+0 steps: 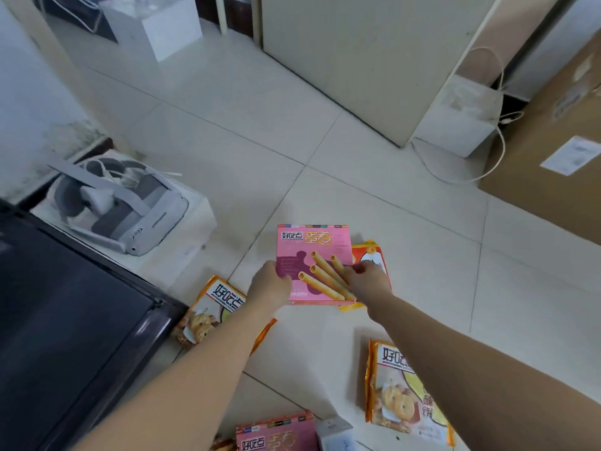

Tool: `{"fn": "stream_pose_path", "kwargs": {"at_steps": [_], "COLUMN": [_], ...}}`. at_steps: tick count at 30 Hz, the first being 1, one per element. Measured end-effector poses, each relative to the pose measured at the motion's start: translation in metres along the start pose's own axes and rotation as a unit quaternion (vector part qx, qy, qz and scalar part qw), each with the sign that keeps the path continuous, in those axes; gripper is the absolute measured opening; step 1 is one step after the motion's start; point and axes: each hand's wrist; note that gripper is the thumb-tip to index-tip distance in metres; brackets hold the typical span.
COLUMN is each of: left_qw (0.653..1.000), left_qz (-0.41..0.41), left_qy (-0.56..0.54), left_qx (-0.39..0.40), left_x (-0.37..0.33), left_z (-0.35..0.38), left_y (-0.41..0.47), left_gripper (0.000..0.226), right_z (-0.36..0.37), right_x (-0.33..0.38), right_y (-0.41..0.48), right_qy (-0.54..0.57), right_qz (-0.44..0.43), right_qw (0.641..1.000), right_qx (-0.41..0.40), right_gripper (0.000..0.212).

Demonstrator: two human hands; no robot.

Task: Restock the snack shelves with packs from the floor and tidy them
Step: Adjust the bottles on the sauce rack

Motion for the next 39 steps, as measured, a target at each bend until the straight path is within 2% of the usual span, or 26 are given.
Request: {"fn": "stream_pose_path", "kwargs": {"at_steps": [6, 11, 15, 18, 24, 30, 35, 39], "left_qw": [0.997, 0.992, 0.987, 0.981, 0.963, 0.927, 0.871, 0.836], "left_qz": [0.033, 0.087, 0.113, 0.125, 0.14, 0.166, 0.181, 0.19], "left_qy": [-0.04, -0.038, -0.034, -0.049, -0.081, -0.15, -0.204, -0.213], "left_qx": [-0.054, -0.079, -0.11, -0.138, -0.215, -0.3, -0.409, -0.469], "left_x": [-0.107, -0.19, -0.251, -0.289, -0.349, -0.384, -0.396, -0.384], "left_z": [-0.063, -0.124, -0.175, -0.208, -0.262, -0.304, -0.342, -0.37], "left_y": [-0.083, -0.16, -0.227, -0.276, -0.372, -0.469, -0.565, -0.63], "left_gripper": [0.023, 0.021, 0.027, 0.03, 0.024, 0.027, 0.037, 0.041], "right_z": [-0.082, -0.155, -0.213, -0.25, -0.307, -0.35, -0.366, -0.358], "right_x": [0.072, 0.143, 0.198, 0.231, 0.284, 0.334, 0.37, 0.389], "right_y": [-0.082, -0.157, -0.226, -0.274, -0.358, -0.434, -0.517, -0.581], "right_qy": [0.007, 0.008, 0.011, 0.016, 0.038, 0.061, 0.088, 0.107], "right_qz": [-0.047, -0.103, -0.127, -0.156, -0.213, -0.296, -0.393, -0.46], "right_qw": [0.997, 0.989, 0.985, 0.979, 0.968, 0.948, 0.912, 0.881], "right_qx": [-0.066, -0.105, -0.119, -0.132, -0.126, -0.103, -0.082, -0.035], "right_gripper": [0.032, 0.022, 0.031, 0.029, 0.043, 0.033, 0.031, 0.03]}}
Point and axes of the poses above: each hand's wrist, its own y-axis towards the middle knuckle, its own z-axis out of the palm, x = y × z, and after that the axes turned 9 degrees about -y, right-handed
